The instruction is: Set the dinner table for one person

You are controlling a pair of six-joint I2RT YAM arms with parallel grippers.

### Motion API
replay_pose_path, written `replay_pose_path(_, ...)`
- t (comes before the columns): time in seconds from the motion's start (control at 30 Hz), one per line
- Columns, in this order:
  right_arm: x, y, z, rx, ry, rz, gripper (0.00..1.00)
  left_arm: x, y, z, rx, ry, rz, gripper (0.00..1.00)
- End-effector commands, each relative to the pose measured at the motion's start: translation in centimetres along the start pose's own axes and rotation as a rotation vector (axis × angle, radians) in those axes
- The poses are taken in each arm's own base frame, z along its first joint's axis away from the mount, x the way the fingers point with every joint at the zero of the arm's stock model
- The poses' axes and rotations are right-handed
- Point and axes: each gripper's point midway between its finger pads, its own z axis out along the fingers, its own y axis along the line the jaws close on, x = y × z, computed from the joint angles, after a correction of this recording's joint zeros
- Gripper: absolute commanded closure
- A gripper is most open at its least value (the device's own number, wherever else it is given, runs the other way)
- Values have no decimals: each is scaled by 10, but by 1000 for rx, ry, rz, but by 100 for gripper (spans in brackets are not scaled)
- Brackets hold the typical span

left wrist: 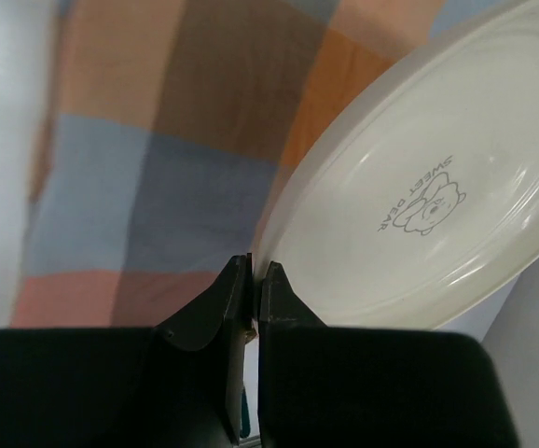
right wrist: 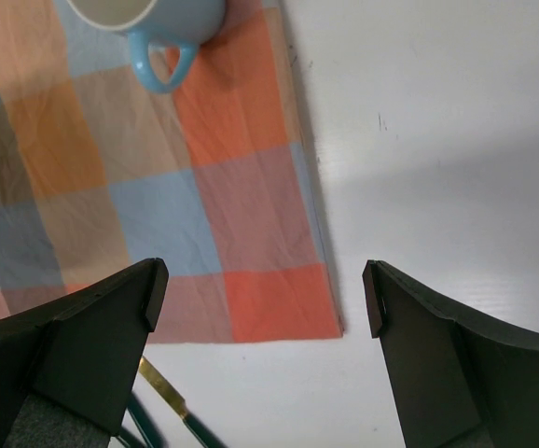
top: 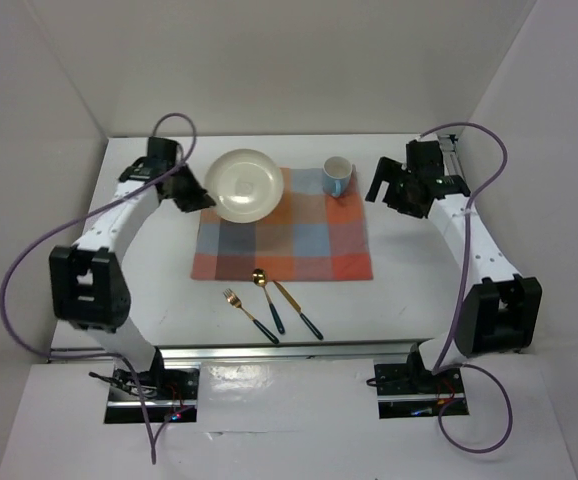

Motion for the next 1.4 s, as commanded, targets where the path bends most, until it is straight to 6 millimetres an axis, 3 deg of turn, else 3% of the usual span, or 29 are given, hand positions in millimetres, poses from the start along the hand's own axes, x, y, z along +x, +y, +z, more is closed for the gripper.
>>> replay_pose_path(0.0,5,-1,-19,-18,-37,5,0,28,-29,43,8,126,109,100)
replay_pose_path(0.1,19,-7,-26,-18,-24,5,0,44,-43,65,9,160,142,100)
replay_pose_path(0.23,35,-14,-35,-14,-34,43,3,56,-45,90,-1,195,168,100)
replay_pose_path(0.33,50,-1,-40,-110,15,1,3,73,-42,105,-18,248,190,100)
replay_pose_path(0.47,78,20,-41,-233,86,-60,11,94,-39,115,-39,276,228,100)
replay_pose_path(0.57,115,46,-41,-280,156,-137,22,100,-31,121,-75,285,235,100)
replay_pose_path(0.6,128,63,-45,-307,165,-191,22,99,-30,122,-82,279,236,100)
replay_pose_path(0.67,153,72,-40,-303,224,-230,22,105,-26,127,-109,301,241,100)
replay_pose_path(0.7,165,73,-38,-282,250,-240,21,108,-22,129,-121,314,247,96)
replay_pose_path(0.73,181,84,-41,-302,277,-282,21,104,-26,127,-116,309,248,76)
replay_pose_path(0.77,193,89,-40,-307,307,-310,20,103,-24,129,-133,305,250,66)
replay_pose_path(0.8,206,96,-43,-306,322,-336,18,108,-21,128,-152,314,268,57)
replay_pose_path(0.83,217,96,-42,-300,341,-360,16,104,-23,128,-151,301,270,40)
replay_pose_path(0.87,227,98,-40,-294,371,-367,14,108,-22,126,-163,307,288,29)
replay_pose_path(0.93,249,101,-41,-283,404,-408,13,105,-24,124,-161,293,300,20)
replay_pose_path(1.1,300,103,-33,-262,496,-491,17,85,-45,94,-130,234,318,18)
replay_pose_path(1.33,332,100,-21,-221,527,-570,20,47,-79,26,-57,90,331,18)
replay_pose_path(1.37,335,98,-18,-209,538,-574,24,41,-80,19,-48,72,324,18)
